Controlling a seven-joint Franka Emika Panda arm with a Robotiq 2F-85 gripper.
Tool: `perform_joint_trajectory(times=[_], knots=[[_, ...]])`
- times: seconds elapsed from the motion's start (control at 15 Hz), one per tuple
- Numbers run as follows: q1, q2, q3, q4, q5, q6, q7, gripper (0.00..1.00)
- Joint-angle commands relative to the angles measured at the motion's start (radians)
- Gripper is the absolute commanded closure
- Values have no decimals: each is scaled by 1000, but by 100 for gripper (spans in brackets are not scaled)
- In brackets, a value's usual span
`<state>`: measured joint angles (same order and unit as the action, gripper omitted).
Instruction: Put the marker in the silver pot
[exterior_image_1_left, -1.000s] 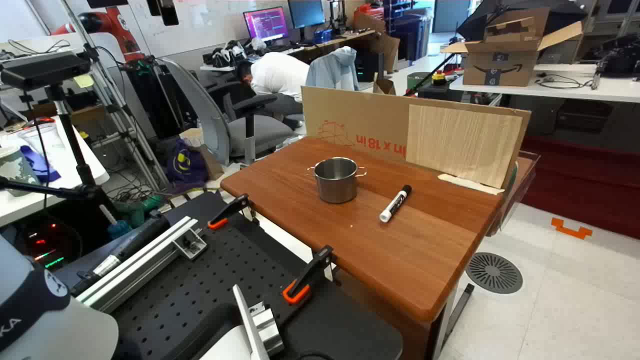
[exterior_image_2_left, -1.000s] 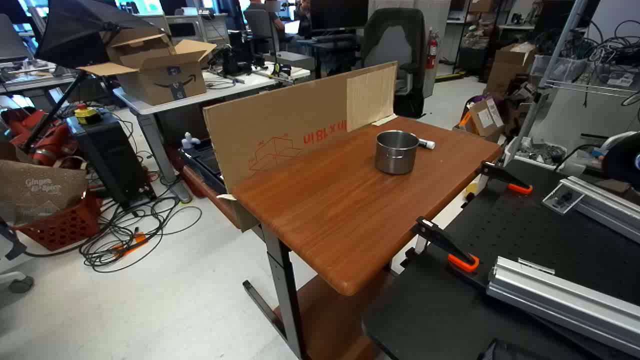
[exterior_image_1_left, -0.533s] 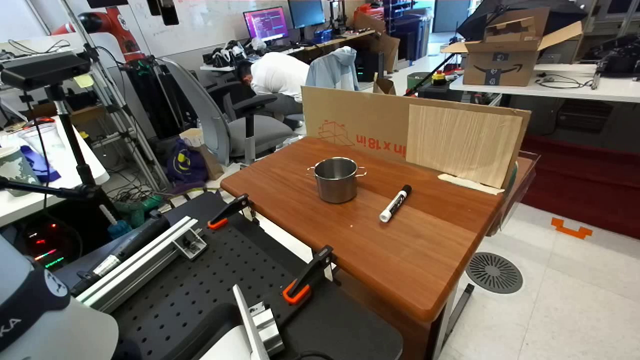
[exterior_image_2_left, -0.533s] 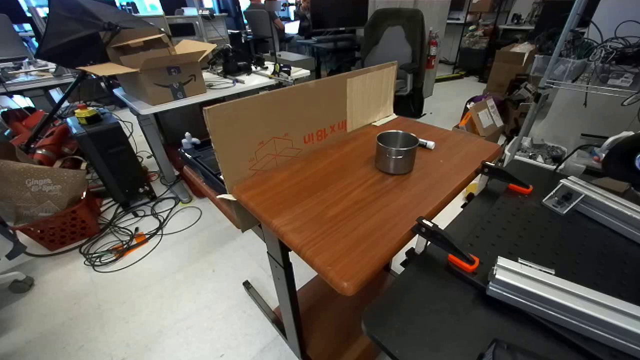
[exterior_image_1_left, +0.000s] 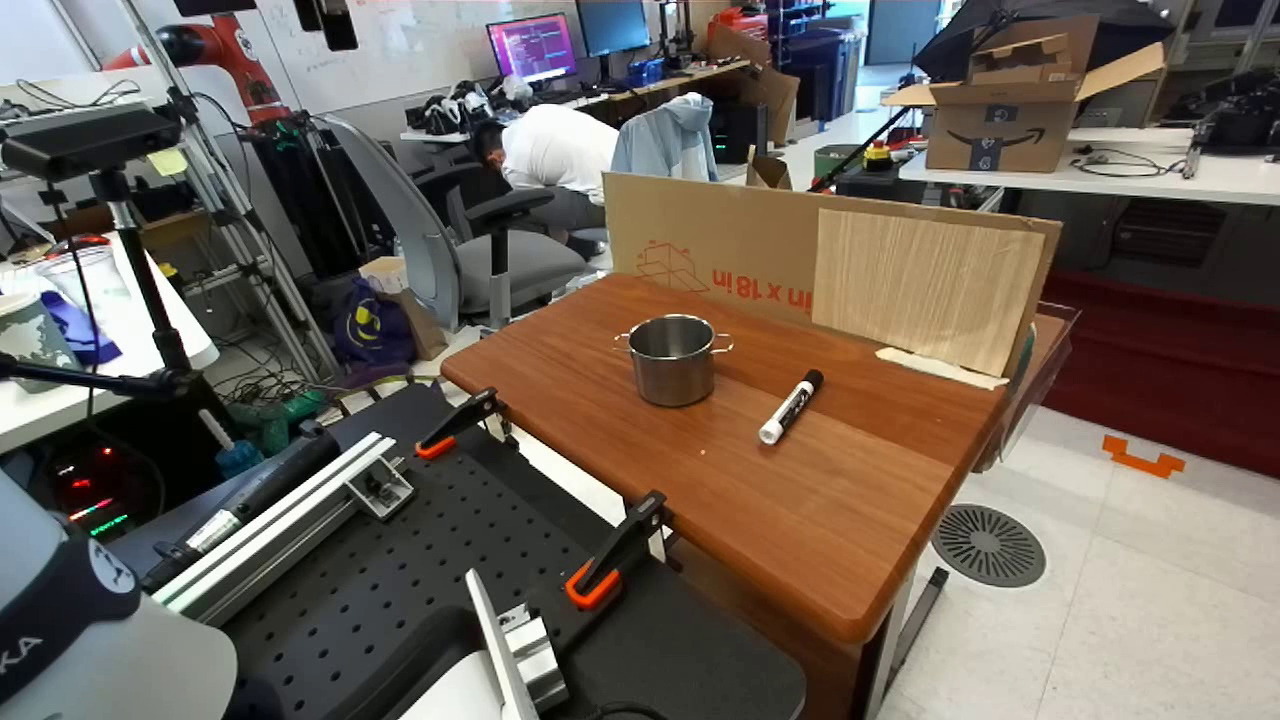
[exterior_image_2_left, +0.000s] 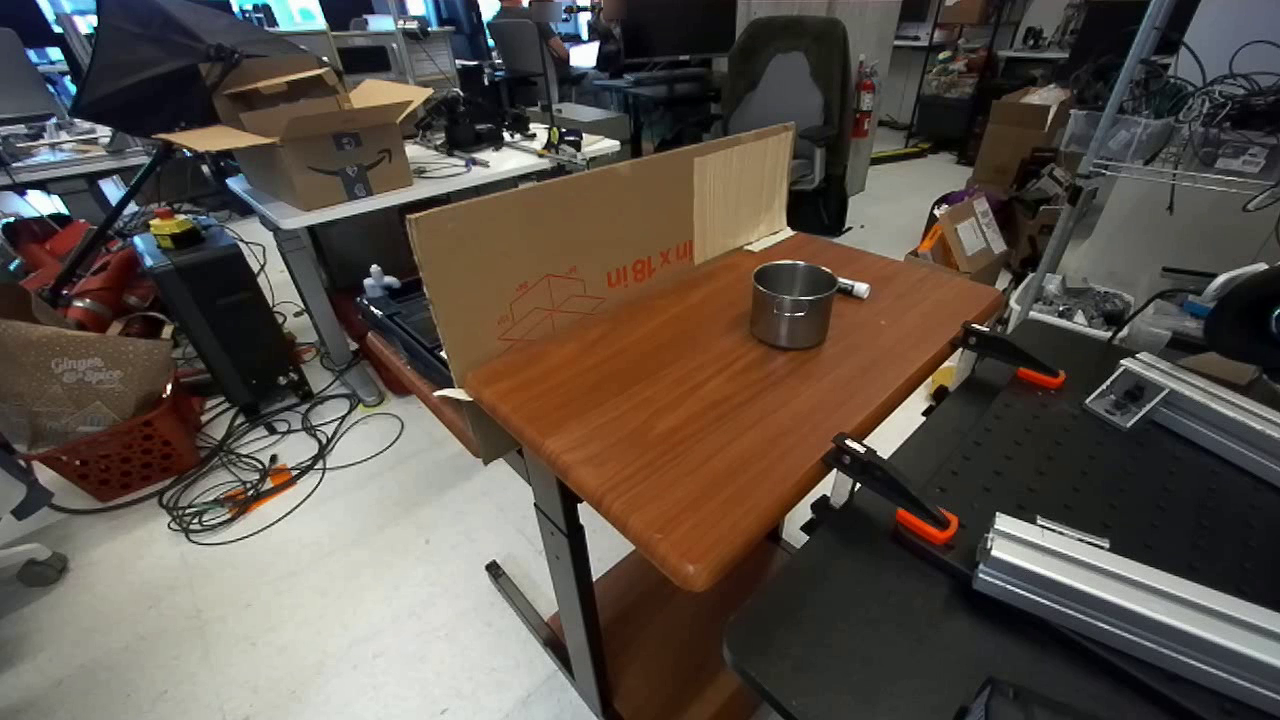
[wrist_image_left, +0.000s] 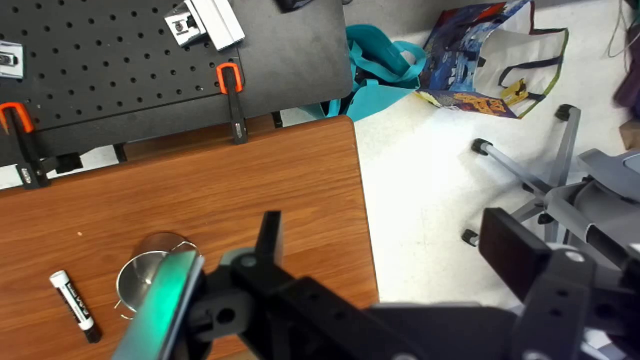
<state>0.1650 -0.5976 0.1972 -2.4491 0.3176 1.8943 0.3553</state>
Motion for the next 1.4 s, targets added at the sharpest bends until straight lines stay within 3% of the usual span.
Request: perform_joint_trajectory(times=[0.0,0.73,1.33], knots=[[-10,-1,8,2,4,-4,-4,0],[-13,-7,3,-8,5,10,-12,0],[-71,33,-60,-85,-42,33,-139,0]])
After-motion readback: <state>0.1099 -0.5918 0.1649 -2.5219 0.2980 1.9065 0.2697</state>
